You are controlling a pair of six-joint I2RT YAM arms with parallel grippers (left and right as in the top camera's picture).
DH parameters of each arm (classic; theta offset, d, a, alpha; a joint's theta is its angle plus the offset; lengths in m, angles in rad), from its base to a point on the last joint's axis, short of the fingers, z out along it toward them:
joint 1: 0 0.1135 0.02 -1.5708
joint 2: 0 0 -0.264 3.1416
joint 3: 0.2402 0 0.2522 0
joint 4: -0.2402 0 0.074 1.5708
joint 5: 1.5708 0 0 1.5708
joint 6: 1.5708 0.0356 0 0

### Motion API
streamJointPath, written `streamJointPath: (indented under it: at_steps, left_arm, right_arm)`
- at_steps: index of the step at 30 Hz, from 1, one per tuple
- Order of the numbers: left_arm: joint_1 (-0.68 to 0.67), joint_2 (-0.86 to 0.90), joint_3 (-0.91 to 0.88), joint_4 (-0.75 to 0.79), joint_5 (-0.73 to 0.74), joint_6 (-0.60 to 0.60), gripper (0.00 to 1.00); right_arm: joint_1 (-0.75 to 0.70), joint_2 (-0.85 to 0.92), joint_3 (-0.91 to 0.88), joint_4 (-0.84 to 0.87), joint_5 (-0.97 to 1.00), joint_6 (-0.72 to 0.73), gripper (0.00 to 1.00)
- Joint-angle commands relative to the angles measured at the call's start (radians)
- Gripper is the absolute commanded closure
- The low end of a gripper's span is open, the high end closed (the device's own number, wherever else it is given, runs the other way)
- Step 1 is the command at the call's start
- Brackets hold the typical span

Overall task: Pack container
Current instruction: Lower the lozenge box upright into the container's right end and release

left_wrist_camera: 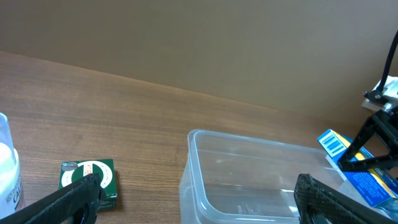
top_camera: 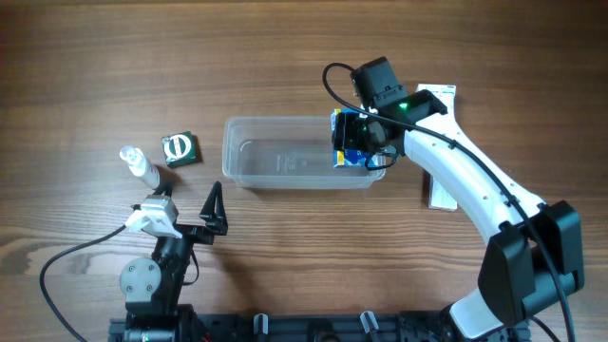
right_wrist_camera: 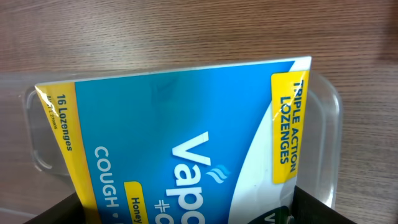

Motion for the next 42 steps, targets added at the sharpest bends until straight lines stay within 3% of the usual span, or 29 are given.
streamJointPath:
  at_steps: [1,13,35,37,39,42]
  left_arm:
    - [-0.006,-0.007,-0.004,-0.005,-0.003,0.016,0.0]
    - [-0.006,-0.007,-0.004,-0.005,-0.003,0.016,0.0]
    - [-0.006,-0.007,-0.004,-0.005,-0.002,0.016,0.0]
    - [-0.006,-0.007,-0.004,-0.005,-0.003,0.016,0.0]
    - [-0.006,-0.007,-0.004,-0.005,-0.002,0.016,0.0]
    - [-0.006,-0.007,-0.004,-0.005,-0.003,0.016,0.0]
  right_arm:
    - [0.005,0.008,0.014,0.006,-0.023,-0.015,0.27]
    - [0.004,0.008,0.014,0.005,-0.023,-0.015,0.15]
    - [0.003,-0.066,0.079,-0.014,0.0,-0.027,0.16]
    - [-0.006,-0.115,0.116,-0.052,0.052,-0.052,0.12]
    - [-0.016,-0.151,0.142,-0.065,0.078,-0.12,0.0]
    - [-0.024,-0.21,0.152,-0.044,0.087,-0.272,0.0]
